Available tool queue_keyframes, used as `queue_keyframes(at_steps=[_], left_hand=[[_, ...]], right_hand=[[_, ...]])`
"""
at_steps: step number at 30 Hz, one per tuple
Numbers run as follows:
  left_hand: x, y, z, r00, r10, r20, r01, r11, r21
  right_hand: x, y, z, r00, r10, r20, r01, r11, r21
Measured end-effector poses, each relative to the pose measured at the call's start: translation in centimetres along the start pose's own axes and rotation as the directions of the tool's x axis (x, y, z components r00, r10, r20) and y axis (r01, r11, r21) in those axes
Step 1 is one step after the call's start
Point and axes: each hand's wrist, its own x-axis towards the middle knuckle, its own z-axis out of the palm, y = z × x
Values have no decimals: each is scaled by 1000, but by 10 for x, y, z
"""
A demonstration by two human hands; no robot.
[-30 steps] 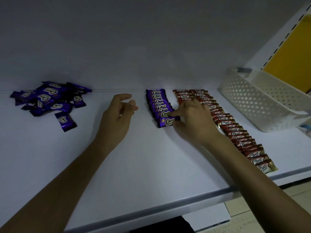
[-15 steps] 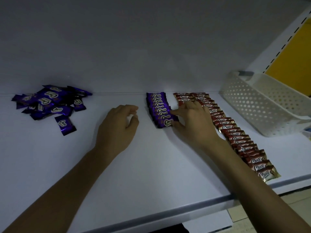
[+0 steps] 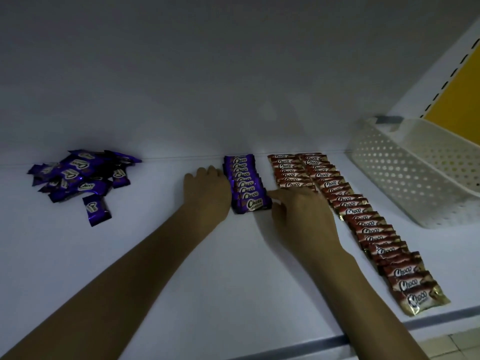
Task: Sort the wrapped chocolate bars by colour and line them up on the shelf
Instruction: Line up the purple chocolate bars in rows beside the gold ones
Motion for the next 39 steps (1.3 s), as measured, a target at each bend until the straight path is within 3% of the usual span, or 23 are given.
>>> queue_keyframes(at_steps=[3, 13, 25, 39], left_hand=[[0, 2, -2, 1000, -5, -1, 5, 1000, 3], [1, -3, 0, 999, 11, -53, -15, 996, -86], [-9, -5, 6, 992, 12, -128, -16, 999, -32], [-2, 3, 3, 997, 28, -73, -31, 998, -46]], right_hand=[[-4, 0, 0, 994, 10, 113, -14, 999, 34], [-4, -4, 1, 990, -6, 140, -3, 998, 63], [-4, -10, -4, 985, -32, 169, 20, 997, 72], [-5, -6, 2, 991, -21, 135, 10, 996, 84]])
